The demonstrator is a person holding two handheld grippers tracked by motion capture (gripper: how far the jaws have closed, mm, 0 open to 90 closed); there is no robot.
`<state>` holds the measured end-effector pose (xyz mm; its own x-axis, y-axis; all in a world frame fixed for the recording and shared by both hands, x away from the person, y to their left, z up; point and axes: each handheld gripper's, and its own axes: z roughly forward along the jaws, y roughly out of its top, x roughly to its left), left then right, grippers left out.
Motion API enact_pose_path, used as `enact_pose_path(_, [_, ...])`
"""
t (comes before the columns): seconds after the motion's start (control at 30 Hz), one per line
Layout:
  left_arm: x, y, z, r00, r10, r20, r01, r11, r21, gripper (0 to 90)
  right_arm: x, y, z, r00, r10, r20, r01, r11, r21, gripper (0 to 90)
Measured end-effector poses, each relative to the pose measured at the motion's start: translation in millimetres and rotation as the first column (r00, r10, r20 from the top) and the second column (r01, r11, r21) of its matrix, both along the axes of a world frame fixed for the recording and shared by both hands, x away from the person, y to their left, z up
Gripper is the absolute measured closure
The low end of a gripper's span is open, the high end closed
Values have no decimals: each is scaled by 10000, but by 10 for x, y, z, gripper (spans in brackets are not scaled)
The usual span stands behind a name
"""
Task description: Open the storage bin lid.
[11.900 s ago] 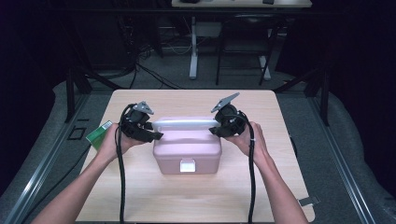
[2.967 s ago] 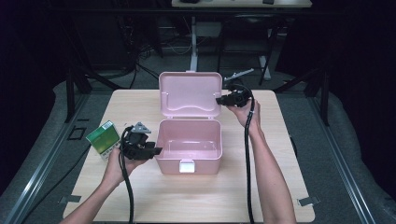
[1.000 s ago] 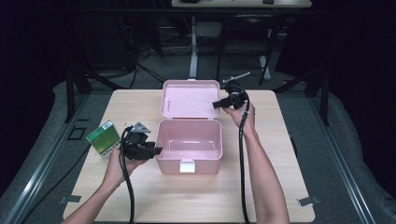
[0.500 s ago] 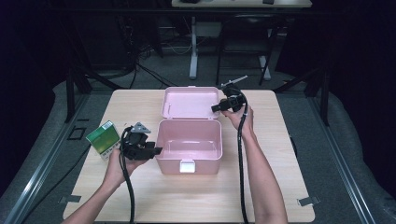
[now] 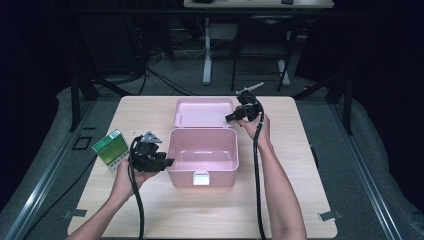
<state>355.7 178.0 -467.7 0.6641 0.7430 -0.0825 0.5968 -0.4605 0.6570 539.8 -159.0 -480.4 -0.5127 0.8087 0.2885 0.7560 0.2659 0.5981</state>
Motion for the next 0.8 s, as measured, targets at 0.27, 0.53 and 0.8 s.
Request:
enact_pose_path(0.27, [-3,0,-2,10000,-23,-7,23,10000,-34,604,0,7,-11,10000,9,-29,-9,10000,11,554])
enact_pose_path(0.53, [-4,1,-3,10000,-1,14,1,10000,-59,602,-11,19,-12,9999,60,86,-57,9996,-263,478])
enact_pose_path(0.8, [-5,-3,0,10000,17,35,-17,10000,-25,600,-47,-35,60,9997,-60,239,68,9994,-331,438])
